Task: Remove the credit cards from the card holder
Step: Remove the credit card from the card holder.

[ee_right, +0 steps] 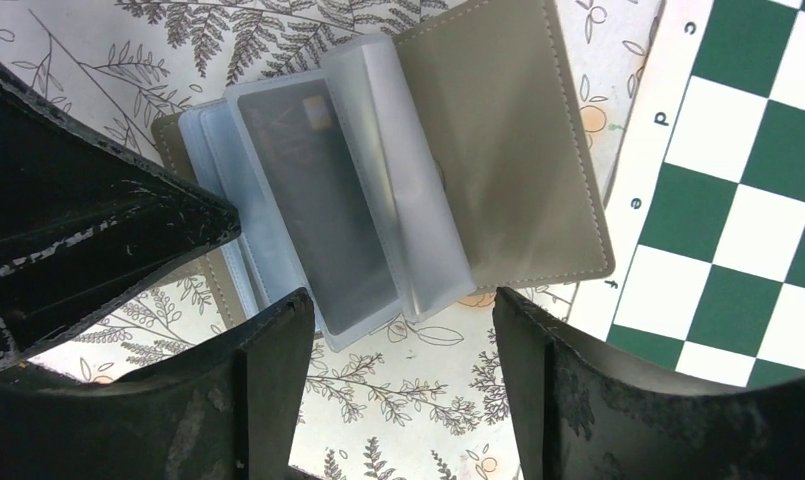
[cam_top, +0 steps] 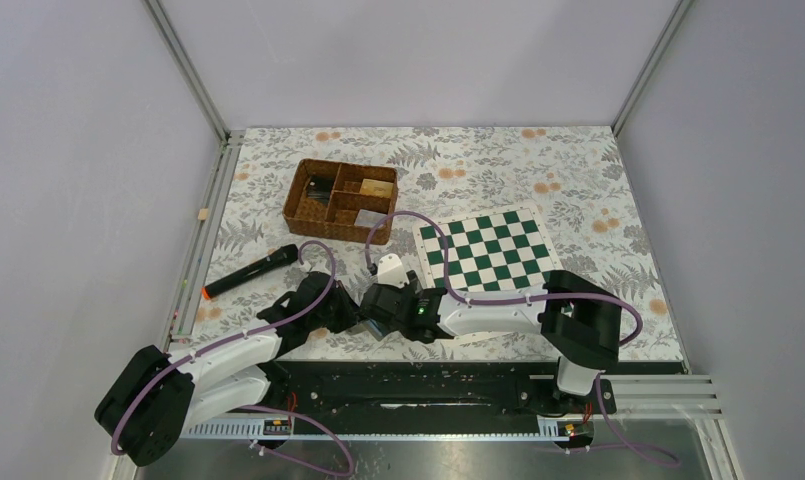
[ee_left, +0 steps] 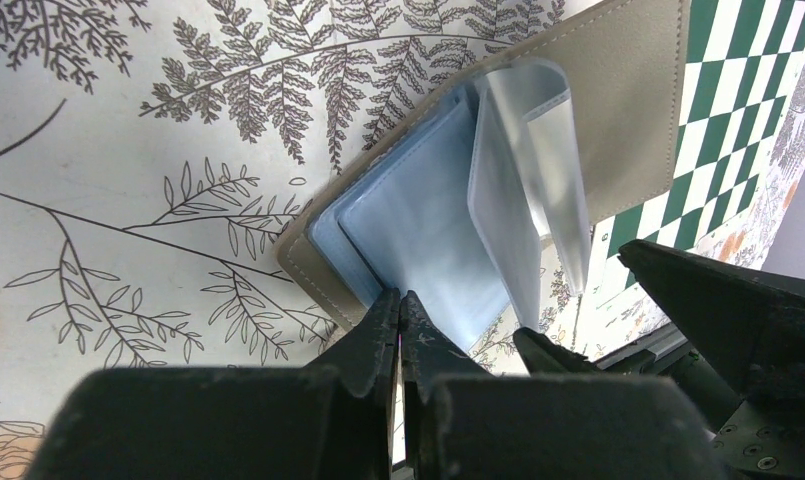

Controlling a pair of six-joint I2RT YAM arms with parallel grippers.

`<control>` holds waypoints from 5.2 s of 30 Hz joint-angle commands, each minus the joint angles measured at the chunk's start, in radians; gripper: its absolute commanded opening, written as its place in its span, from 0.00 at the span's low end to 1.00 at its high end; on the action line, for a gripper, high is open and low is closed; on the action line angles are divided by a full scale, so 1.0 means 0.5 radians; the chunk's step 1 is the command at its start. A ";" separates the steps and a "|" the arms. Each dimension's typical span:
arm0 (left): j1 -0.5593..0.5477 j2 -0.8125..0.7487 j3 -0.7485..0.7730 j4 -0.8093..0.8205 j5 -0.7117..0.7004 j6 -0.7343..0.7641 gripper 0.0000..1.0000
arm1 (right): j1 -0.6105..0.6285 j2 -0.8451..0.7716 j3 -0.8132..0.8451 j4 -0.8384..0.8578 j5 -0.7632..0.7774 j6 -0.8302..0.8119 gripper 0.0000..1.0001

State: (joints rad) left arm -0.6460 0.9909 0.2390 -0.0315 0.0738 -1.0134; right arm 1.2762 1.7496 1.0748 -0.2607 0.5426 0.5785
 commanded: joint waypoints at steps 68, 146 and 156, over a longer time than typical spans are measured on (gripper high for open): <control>0.089 -0.119 0.301 0.103 0.404 -0.028 0.19 | -0.853 -0.377 -0.764 1.295 -1.598 0.444 0.00; 0.043 0.415 0.067 0.675 -0.091 -0.023 0.27 | -0.794 -0.211 -0.523 0.707 -1.329 0.141 0.42; 0.022 0.451 -0.013 0.780 -0.119 -0.047 0.27 | -0.822 -0.061 -0.371 0.549 -1.253 -0.001 0.44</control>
State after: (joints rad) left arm -0.6289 1.2072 0.2539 0.3138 0.0551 -1.0355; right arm 0.8719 1.6886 0.8597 0.0521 -0.1211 0.6155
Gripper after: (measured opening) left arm 0.269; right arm 0.451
